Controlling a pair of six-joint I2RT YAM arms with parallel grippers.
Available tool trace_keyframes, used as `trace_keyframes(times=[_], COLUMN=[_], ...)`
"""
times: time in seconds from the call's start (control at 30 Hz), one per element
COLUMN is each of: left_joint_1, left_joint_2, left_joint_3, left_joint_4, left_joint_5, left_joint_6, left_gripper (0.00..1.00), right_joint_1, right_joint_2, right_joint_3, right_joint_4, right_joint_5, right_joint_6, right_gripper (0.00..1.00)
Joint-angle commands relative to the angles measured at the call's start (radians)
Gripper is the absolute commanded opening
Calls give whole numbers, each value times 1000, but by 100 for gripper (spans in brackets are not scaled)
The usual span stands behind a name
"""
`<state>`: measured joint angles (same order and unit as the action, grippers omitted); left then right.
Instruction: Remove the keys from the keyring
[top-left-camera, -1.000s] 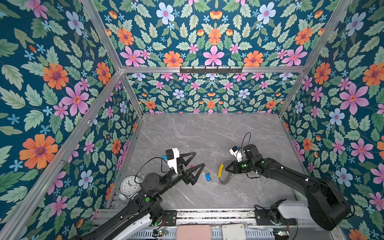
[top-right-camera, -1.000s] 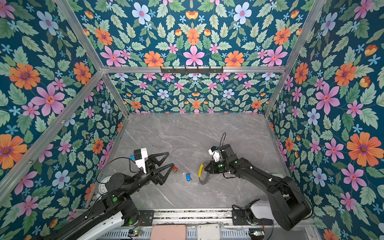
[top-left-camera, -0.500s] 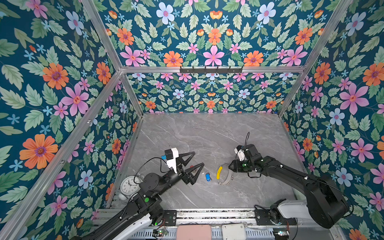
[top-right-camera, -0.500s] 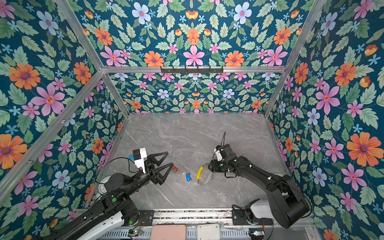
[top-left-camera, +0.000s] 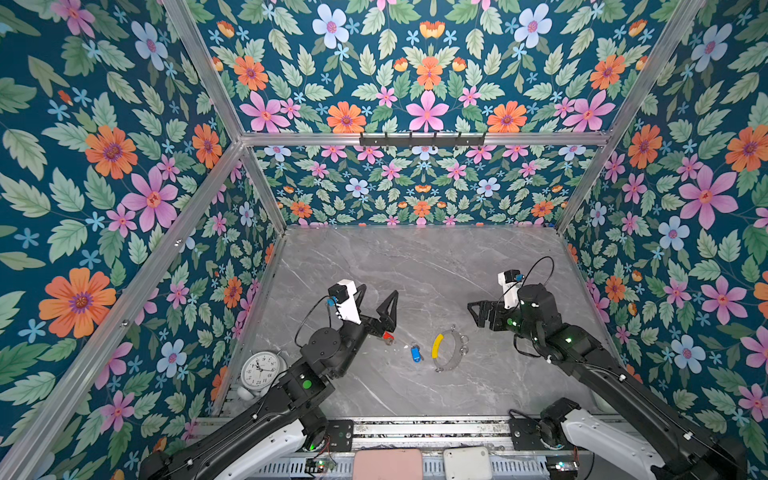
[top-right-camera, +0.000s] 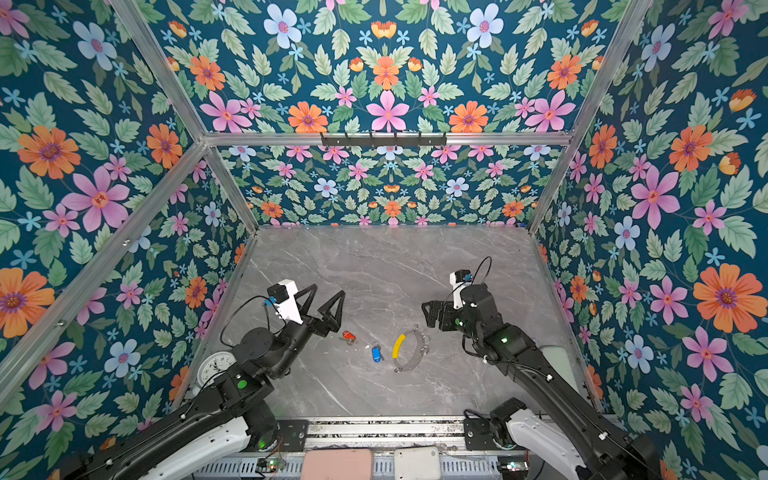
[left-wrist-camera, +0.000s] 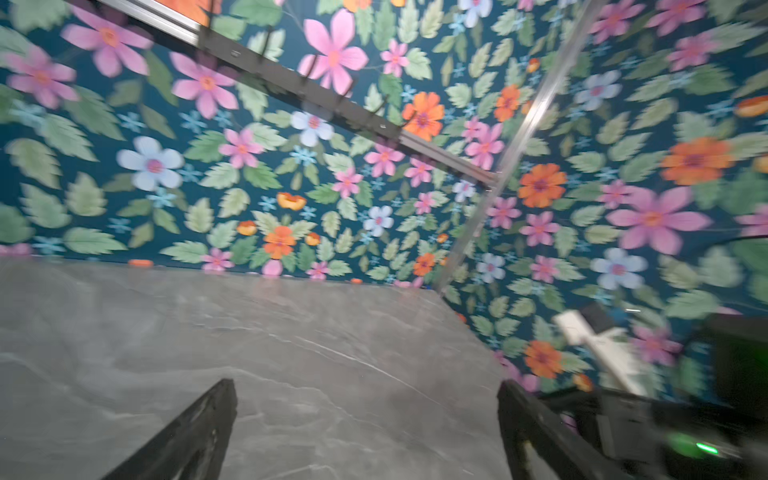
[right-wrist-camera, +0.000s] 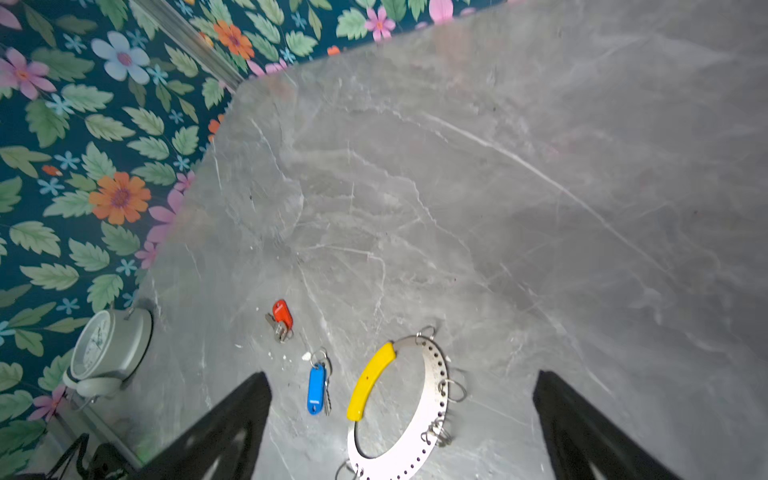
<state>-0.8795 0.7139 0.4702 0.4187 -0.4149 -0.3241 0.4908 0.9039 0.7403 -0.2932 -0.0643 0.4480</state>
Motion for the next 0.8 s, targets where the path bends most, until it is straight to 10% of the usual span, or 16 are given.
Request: trace_keyframes(times=[0.0,0.47,0.77], left_joint_1=[44,676,762], left_joint_2=[95,579,769], left_joint_3=[3,9,-138], left_joint_4=[184,254,651], left_joint_5=[-242,-163,8], left_joint_6=[187,280,328], left_gripper=[100,100,100], right_joint_1=[1,1,0], right_joint_2=[-7,-15,31], right_joint_3=[29,52,75], right_joint_4=[-4,-36,-47], right_joint_5=[82,293,408], right_joint_6=[-23,-29,0], right_gripper=[99,99,99])
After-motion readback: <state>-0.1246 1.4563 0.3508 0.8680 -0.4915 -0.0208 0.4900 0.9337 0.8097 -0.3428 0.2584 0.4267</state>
